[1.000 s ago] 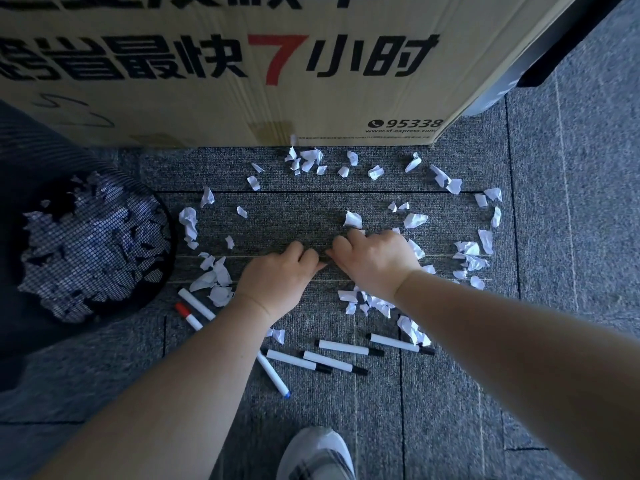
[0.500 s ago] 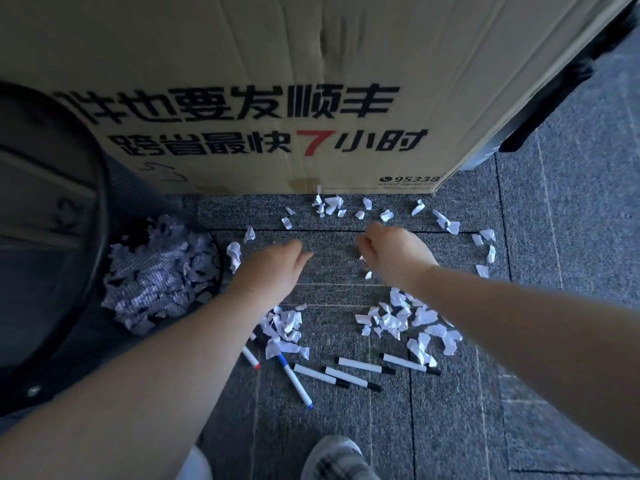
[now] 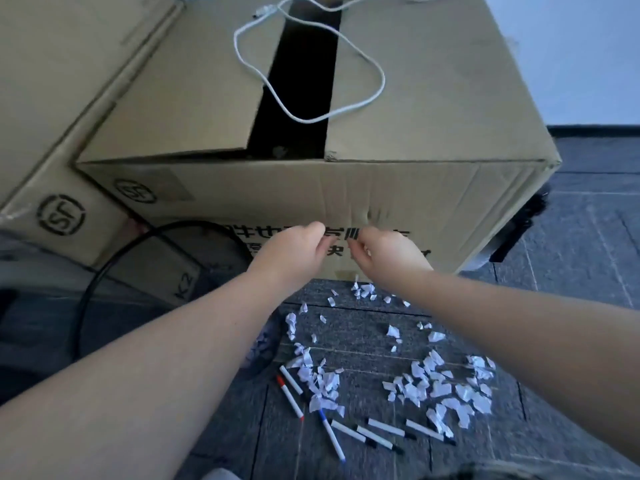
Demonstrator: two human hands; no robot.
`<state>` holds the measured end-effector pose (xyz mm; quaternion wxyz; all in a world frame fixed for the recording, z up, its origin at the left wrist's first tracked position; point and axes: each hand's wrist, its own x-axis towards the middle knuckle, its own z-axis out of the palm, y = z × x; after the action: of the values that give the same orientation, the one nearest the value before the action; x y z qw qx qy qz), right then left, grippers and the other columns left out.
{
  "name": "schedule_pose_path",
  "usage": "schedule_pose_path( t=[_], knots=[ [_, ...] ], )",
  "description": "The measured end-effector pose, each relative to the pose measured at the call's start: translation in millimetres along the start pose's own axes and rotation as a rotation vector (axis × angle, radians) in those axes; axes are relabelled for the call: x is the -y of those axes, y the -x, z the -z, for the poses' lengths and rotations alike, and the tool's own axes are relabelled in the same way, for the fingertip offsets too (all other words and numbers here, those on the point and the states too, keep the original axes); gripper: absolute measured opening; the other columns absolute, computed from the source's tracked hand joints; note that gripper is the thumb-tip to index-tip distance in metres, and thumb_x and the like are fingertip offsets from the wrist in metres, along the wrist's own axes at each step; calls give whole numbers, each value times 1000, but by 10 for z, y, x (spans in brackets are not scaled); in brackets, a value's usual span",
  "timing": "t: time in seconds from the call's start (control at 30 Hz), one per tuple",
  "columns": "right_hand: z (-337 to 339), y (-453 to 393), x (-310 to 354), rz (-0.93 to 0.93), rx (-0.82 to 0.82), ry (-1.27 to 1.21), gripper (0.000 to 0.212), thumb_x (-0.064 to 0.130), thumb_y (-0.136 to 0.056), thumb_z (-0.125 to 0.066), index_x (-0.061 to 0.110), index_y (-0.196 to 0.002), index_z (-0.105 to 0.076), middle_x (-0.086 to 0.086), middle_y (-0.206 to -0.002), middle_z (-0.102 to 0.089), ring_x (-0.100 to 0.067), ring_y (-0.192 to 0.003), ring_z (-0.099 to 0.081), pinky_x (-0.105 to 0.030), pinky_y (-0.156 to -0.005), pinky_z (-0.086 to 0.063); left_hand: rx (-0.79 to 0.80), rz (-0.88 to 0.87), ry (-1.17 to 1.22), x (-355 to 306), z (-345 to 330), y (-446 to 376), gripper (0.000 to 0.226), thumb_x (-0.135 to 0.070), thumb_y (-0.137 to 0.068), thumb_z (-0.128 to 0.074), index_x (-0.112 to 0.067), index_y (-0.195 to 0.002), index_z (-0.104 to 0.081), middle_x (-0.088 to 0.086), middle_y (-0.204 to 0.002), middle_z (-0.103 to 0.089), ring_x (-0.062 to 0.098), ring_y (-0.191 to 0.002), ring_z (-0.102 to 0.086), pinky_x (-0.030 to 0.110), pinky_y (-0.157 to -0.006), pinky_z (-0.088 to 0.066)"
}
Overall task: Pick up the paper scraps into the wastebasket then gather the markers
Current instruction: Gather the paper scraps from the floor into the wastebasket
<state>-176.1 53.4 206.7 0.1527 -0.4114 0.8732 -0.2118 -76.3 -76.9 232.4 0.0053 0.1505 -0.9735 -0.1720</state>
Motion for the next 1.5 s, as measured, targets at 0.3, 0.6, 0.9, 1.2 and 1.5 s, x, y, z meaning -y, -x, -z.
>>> schedule_pose_path(
  t=[0.3,0.6,0.9,1.2,1.5],
  knots=[
    [-22,-394,1336,214,10,-121,29,29,-97,-39,9,-76,-39,-1,-58,-41,-27,-55,-43,-31,-53,-33,-153,234,-109,1025,663,729,33,-32,-95,-45,-8,-72,-40,6,-58,-46,34,-63,-53,36,-54,-35],
    [-686,-620,2077,362,29,-96,24,27,-96,-41,9,-80,-39,-5,-66,-48,-31,-67,-49,-36,-58,-41,-229,356,-146,1635,493,1234,25,-29,-94,-47,-6,-83,-47,14,-76,-58,36,-73,-57,38,-57,-36],
    [-986,-626,2049,458,162,122,40,49,-94,-34,15,-109,-49,-3,-111,-57,-26,-102,-54,-38,-81,-36,-82,458,-143,1878,346,1500,50,-51,-90,-41,-21,-129,-40,2,-128,-46,27,-104,-56,43,-81,-49],
    [-872,-530,1914,602,239,348,57,57,-94,-21,33,-146,-20,5,-157,-11,-12,-144,-2,-44,-118,-1,74,483,-266,1863,377,1589,74,-71,-84,-18,-35,-145,3,-8,-157,7,14,-144,6,47,-116,-5],
    [-515,-460,1671,635,170,414,61,59,-93,-23,34,-147,-11,4,-157,-10,-13,-144,-4,-40,-117,0,51,421,-362,1512,571,1403,77,-76,-80,-10,-36,-145,5,-8,-157,7,12,-144,7,47,-117,-1]
  ],
)
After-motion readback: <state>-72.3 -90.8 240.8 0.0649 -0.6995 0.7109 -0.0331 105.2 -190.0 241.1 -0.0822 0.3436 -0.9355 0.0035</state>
